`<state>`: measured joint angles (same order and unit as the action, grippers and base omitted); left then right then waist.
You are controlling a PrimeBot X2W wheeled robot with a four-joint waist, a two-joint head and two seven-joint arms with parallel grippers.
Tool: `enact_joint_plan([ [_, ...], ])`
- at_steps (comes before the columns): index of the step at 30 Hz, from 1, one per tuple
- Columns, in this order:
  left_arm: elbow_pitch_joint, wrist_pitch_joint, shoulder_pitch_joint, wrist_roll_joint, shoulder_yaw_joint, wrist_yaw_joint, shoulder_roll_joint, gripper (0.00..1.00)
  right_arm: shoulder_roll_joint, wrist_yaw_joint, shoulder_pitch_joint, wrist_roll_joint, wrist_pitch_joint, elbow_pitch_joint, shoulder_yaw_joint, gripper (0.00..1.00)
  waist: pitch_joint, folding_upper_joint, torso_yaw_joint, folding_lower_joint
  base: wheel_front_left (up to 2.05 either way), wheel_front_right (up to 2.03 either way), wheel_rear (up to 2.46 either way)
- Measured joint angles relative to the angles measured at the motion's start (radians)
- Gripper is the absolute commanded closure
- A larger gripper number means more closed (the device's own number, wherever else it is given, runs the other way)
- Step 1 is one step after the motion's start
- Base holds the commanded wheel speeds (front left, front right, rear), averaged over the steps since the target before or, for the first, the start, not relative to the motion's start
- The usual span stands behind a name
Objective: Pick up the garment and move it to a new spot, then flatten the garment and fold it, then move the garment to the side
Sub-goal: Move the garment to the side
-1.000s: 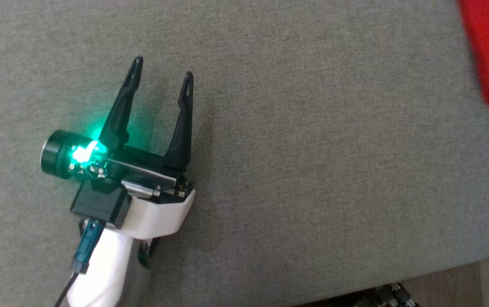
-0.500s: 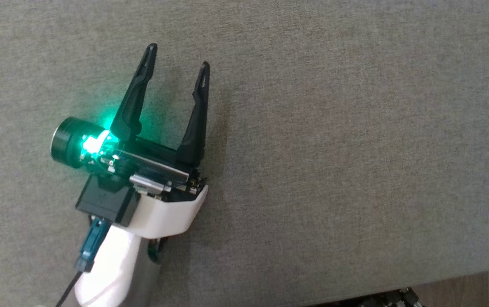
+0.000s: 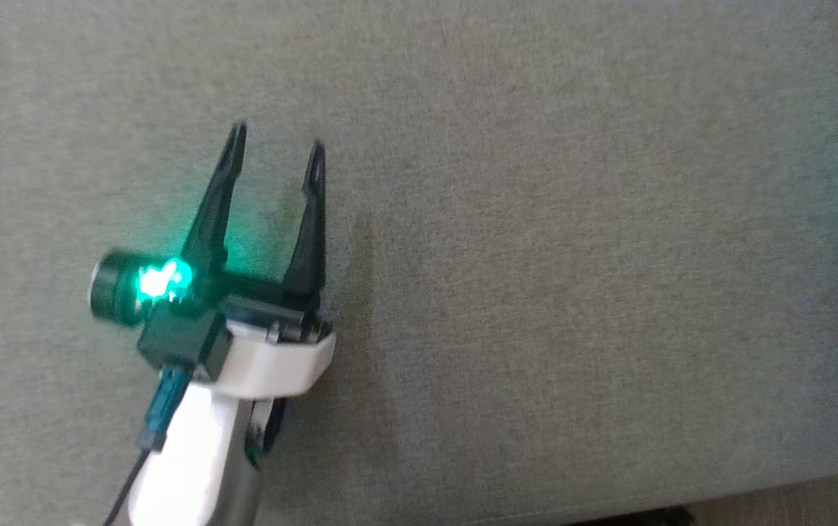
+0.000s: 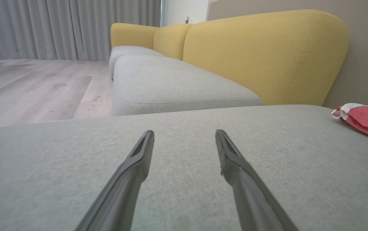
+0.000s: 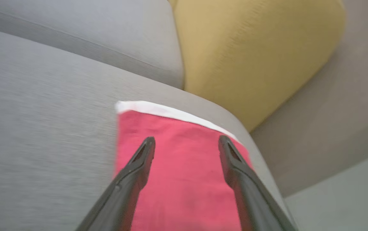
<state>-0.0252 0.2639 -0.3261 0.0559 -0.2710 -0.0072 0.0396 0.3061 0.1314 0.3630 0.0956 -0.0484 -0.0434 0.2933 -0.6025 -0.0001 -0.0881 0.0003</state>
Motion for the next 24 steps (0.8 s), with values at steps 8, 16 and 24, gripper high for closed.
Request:
enact_joint_plan([
  [8,-0.068,0.0,0.143,0.043,0.039,0.018,0.003,0.0,-0.105,0.0,-0.071,-0.15,0.255,-0.27,-0.304,0.0,0.198,0.0,0.015,-0.0004,0.0,0.0,0.0],
  [16,-0.151,-0.004,0.254,0.086,0.061,0.035,0.004,0.0,-0.185,0.0,-0.134,-0.272,0.298,-0.343,-0.448,0.0,0.422,0.0001,0.044,-0.0006,0.0,0.0,0.0],
  [24,-0.204,-0.004,0.313,0.094,0.063,0.039,0.004,0.0,-0.246,0.0,-0.338,-0.244,0.299,-0.298,-0.392,0.0,0.605,0.0001,0.095,-0.0007,0.0,0.0,0.0],
])
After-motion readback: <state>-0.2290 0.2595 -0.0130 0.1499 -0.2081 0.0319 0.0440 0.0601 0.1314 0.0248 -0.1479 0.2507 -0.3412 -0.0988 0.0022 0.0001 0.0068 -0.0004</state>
